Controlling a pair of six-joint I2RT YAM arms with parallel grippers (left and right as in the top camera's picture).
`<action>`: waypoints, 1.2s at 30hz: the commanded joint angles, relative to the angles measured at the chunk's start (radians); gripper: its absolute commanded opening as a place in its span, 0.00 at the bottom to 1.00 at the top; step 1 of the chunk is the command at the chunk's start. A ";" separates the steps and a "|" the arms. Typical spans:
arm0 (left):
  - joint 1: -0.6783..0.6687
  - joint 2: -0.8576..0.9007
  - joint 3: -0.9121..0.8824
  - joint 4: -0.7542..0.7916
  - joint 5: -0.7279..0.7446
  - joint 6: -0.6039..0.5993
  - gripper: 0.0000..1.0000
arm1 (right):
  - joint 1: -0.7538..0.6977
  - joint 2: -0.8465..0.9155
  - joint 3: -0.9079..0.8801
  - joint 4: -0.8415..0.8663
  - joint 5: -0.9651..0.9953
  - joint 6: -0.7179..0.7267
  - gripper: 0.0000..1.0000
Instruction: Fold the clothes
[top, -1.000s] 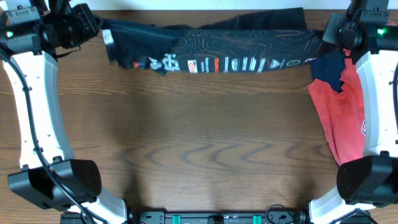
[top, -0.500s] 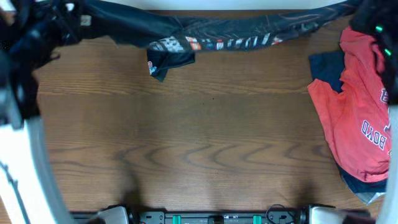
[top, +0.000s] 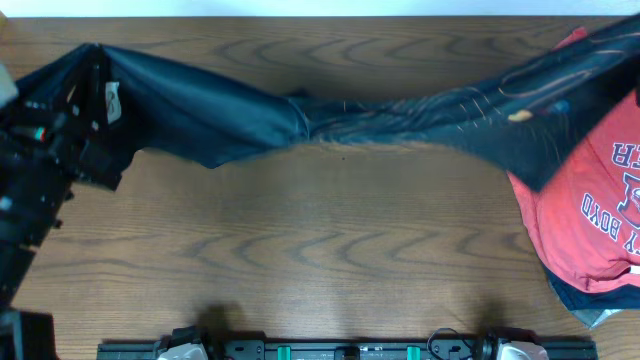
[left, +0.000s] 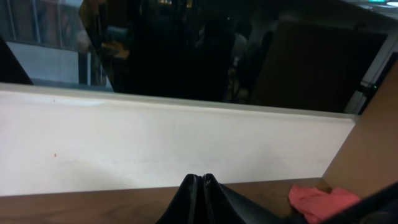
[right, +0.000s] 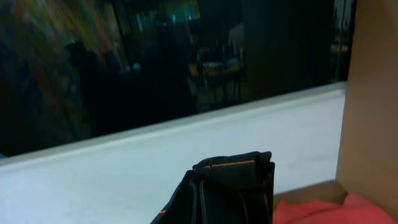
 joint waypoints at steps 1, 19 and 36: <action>0.008 0.029 0.009 0.003 -0.002 0.020 0.06 | -0.017 0.017 0.010 0.010 -0.008 -0.021 0.01; -0.026 0.618 0.009 0.396 -0.003 -0.107 0.06 | 0.032 0.607 0.010 0.389 -0.109 -0.016 0.01; 0.019 0.741 0.341 1.121 0.072 -0.676 0.06 | 0.047 0.636 0.449 0.506 0.024 -0.018 0.01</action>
